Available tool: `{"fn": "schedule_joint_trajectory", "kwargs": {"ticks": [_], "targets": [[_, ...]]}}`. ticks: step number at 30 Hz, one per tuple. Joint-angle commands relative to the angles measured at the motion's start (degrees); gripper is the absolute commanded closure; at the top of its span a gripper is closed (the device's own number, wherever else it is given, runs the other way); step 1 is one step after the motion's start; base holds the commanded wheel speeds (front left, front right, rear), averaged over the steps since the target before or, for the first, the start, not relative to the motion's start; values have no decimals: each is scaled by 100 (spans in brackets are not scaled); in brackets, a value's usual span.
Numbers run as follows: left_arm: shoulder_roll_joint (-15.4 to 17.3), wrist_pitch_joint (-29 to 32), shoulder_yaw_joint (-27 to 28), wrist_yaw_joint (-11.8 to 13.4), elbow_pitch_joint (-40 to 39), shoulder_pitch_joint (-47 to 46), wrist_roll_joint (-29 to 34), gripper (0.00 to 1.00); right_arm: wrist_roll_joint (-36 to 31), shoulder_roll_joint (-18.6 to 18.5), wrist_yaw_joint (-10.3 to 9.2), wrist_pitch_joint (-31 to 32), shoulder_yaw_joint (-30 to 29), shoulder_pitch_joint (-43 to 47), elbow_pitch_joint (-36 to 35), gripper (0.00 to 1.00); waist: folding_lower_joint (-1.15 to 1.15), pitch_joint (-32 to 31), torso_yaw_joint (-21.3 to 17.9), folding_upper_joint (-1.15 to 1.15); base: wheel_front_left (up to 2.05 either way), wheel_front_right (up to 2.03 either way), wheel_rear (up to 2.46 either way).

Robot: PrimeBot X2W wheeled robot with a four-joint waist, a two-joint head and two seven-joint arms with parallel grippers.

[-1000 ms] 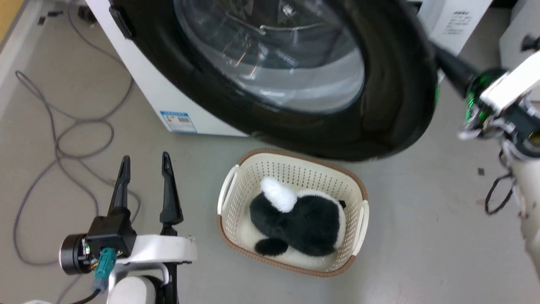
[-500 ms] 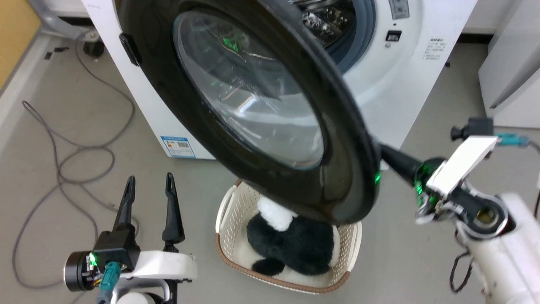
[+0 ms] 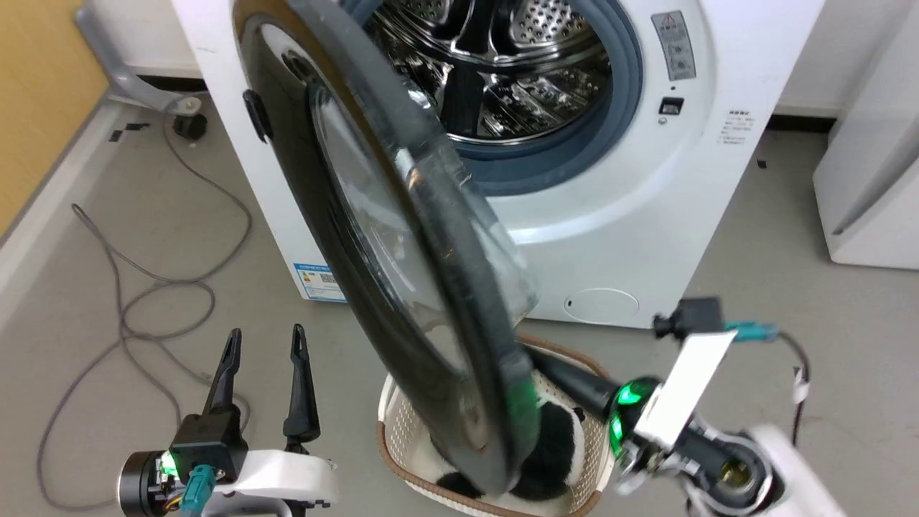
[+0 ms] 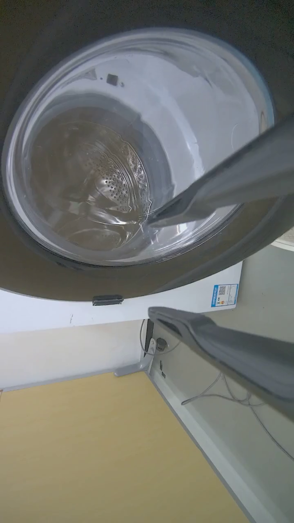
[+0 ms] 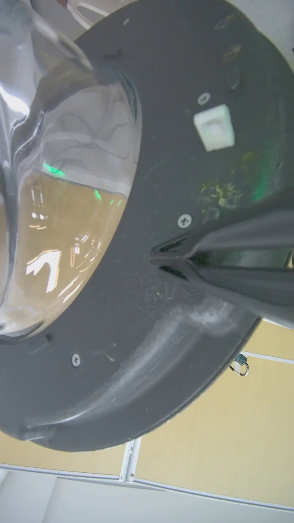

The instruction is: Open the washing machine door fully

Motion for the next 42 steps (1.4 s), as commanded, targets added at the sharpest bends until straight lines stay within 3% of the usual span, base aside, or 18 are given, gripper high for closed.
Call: {"fn": "schedule_joint_trajectory", "kwargs": {"ticks": [1, 13, 21, 29, 31, 36, 42], "targets": [[6, -32, -11, -25, 18, 106, 33, 0, -17, 65, 8, 18, 47, 133, -70, 100, 1, -47, 32, 0, 0, 0, 0], [6, -32, 4, -65, 64, 291, 36, 0, -196, 270, 8, -100, 445, 751, -538, 100, 1, -266, 132, 0, 0, 0, 0], [6, -32, 73, -42, 60, 370, 23, 0, -841, 113, 8, -1377, 59, 776, -1113, 100, 1, -365, 21, 0, 0, 0, 0], [6, -32, 120, -35, 42, 376, 11, 0, -2932, -615, 8, -4313, 71, 636, -1514, 100, 1, -441, -111, 0, 0, 0, 0], [6, -32, 144, -32, 36, 388, 14, 0, -3602, -734, 8, -4498, -110, 647, -1414, 100, 1, -462, -150, 0, 0, 0, 0], [6, -32, 221, -37, -1, 412, 21, 0, -5956, -359, 8, -4520, -1231, 847, -1916, 100, 1, -458, -236, 0, 0, 0, 0], [6, -32, 287, -26, -42, 434, 12, 0, -7501, 84, 8, -4521, -1904, 1355, -2347, 100, 1, -438, -309, 0, 0, 0, 0]]}}
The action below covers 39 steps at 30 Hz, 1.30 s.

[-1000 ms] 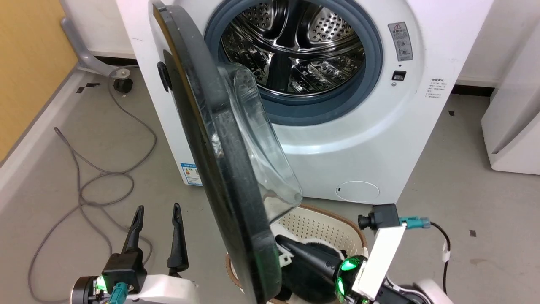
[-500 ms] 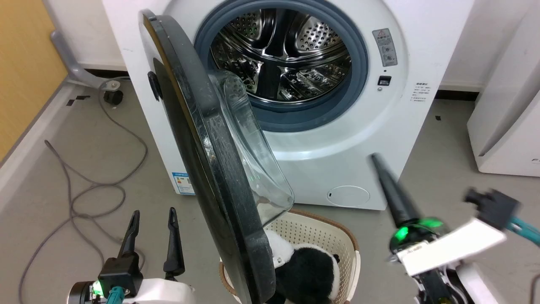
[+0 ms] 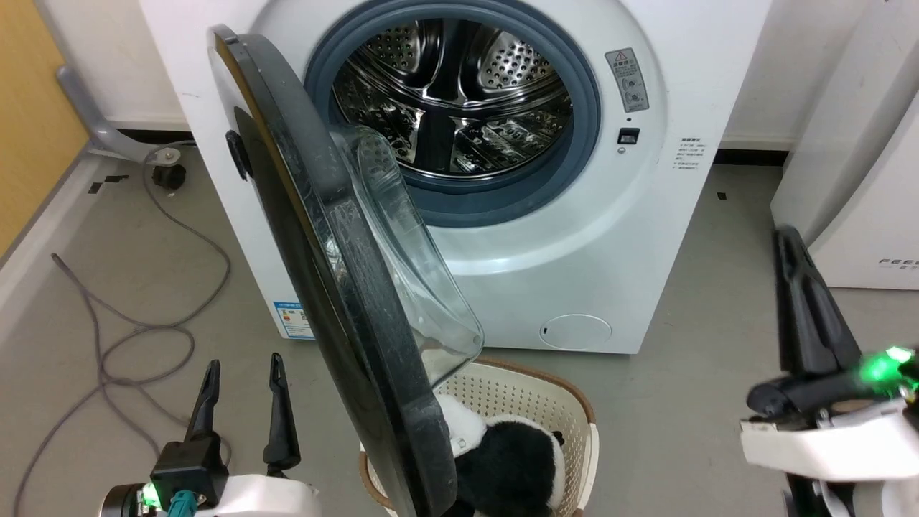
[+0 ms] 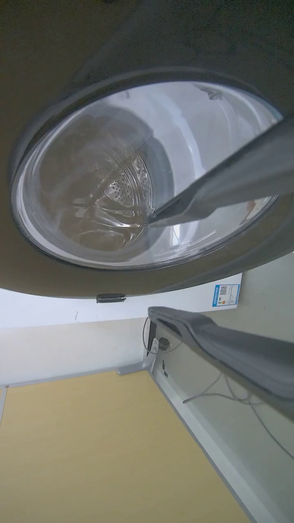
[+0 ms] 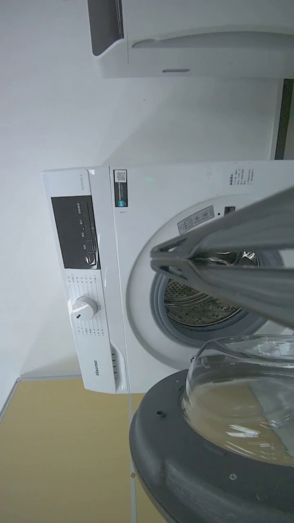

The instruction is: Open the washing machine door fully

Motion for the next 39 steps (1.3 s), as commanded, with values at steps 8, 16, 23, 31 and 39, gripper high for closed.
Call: {"fn": "schedule_joint_trajectory", "kwargs": {"ticks": [8, 16, 23, 31, 39], "targets": [[7, -32, 50, 13, -31, 79, 21, 0, -701, 286, 5, -23, -369, 833, 405, 100, 0, 13, -27, 0, 0, 0, 0], [7, -32, 30, 26, -71, 106, 38, 0, -831, 403, 5, -23, -333, 1138, 1071, 100, 0, 30, -15, 0, 0, 0, 0], [7, -32, 40, 31, -69, 107, 51, 0, -951, 465, 5, -23, -361, 1228, 1401, 73, 0, 52, 17, 0, 0, 0, 0], [7, -32, 132, 141, -168, 58, 54, 53, -1186, 498, 5, -24, -434, 1254, 1485, 0, 0, 42, 46, 0, 0, 0, 0], [7, -32, 245, 45, -1298, -343, 134, 100, -1169, 502, 5, -24, -482, 1285, 1440, 0, 0, 40, 108, 0, 0, 0, 0]]}}
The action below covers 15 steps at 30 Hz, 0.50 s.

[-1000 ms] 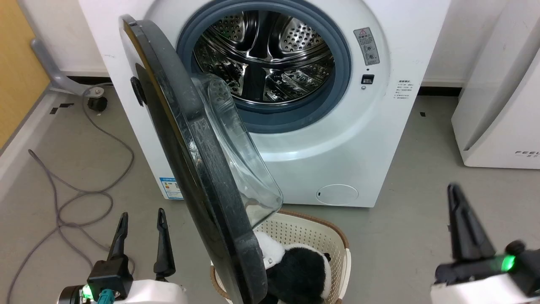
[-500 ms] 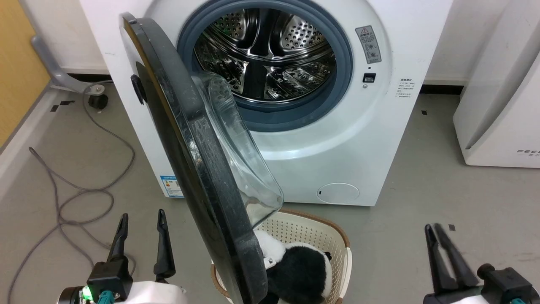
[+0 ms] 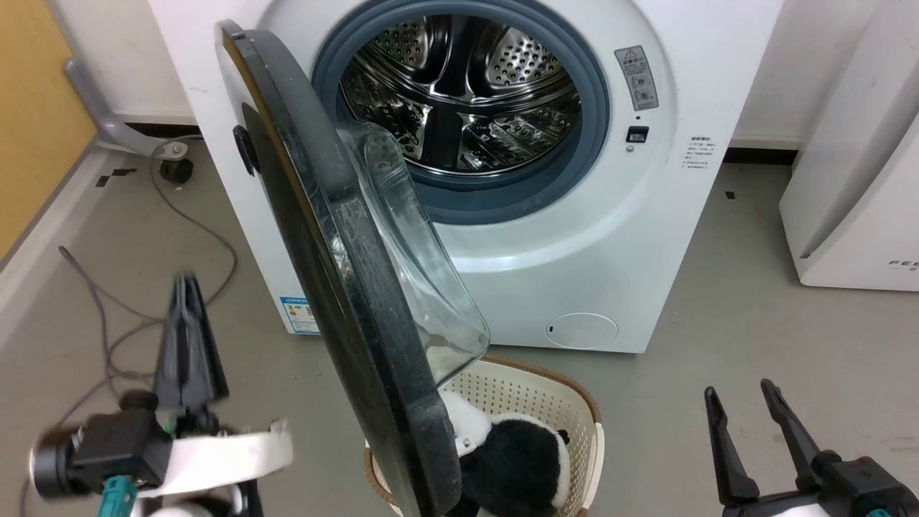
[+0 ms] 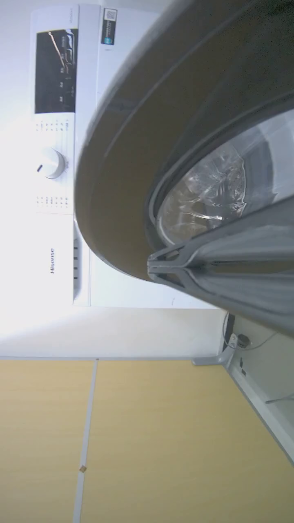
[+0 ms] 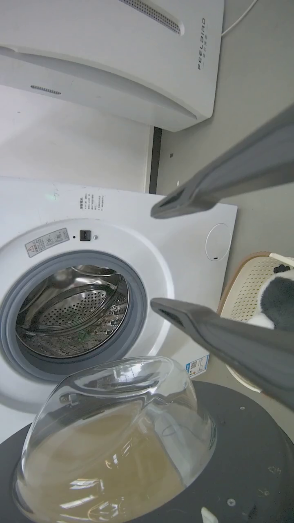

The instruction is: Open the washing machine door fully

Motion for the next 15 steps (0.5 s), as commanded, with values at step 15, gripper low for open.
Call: {"fn": "schedule_joint_trajectory", "kwargs": {"ticks": [15], "targets": [[19, -30, -1852, -769, -1434, -296, 525, 100, -28, 26, 5, -25, 164, 77, 62, 0, 0, -66, -14, 0, 0, 0, 0]]}}
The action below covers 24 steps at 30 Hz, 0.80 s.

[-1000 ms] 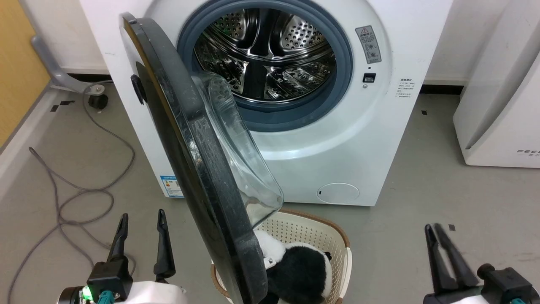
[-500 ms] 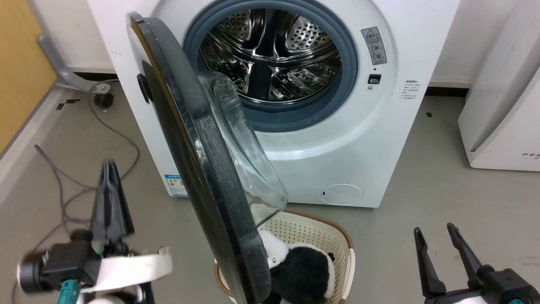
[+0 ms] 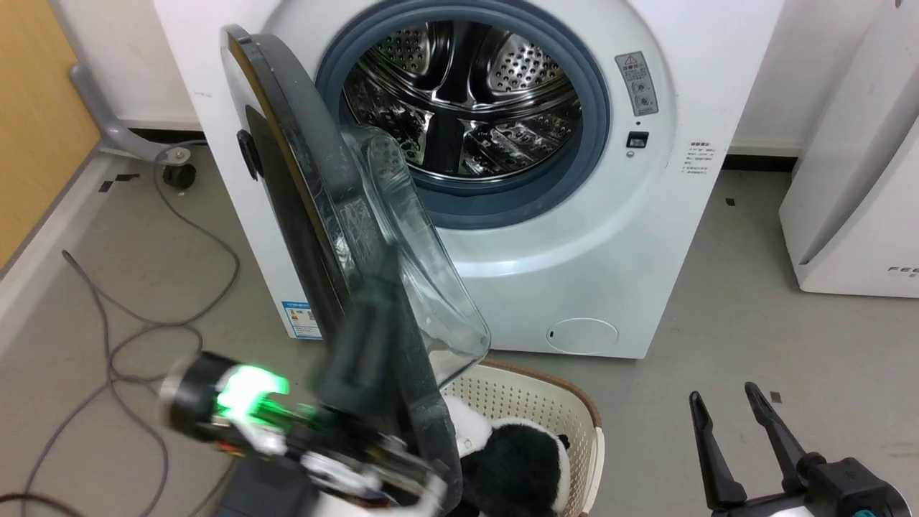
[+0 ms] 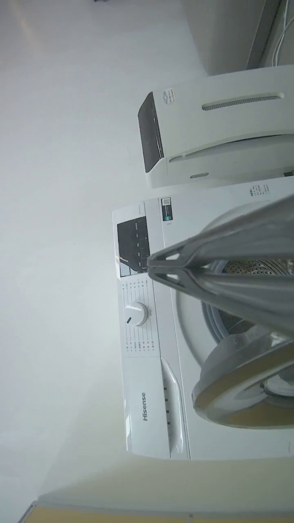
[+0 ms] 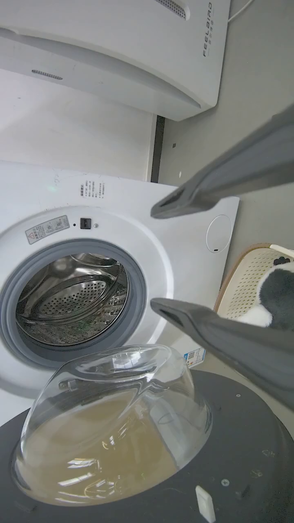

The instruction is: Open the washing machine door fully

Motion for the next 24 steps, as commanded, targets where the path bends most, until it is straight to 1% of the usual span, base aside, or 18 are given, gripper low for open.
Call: {"fn": "schedule_joint_trajectory", "kwargs": {"ticks": [1, 6, 13, 19, 24], "targets": [[18, -25, -122, -50, -10, 66, 43, 100, -7, 23, 5, -25, 5, 81, 16, 0, 0, -8, -2, 0, 0, 0, 0], [86, -25, -719, -217, 137, 299, 117, 100, -13, 23, 5, -25, -32, 111, 17, 0, 0, -25, 35, 0, 0, 0, 0], [234, -25, -1256, -299, 444, 568, 178, 100, -39, 23, 5, -25, -4, 93, 31, 0, 0, -13, 116, 0, 0, 0, 0], [290, -25, -1556, -322, 705, 737, 134, 100, -72, 23, 5, -25, -47, 70, 43, 0, 0, 20, 219, 0, 0, 0, 0], [306, -25, -1649, -309, 1155, 795, 59, 100, -105, 23, 5, -25, -13, 12, 72, 0, 0, 67, 296, 0, 0, 0, 0]]}}
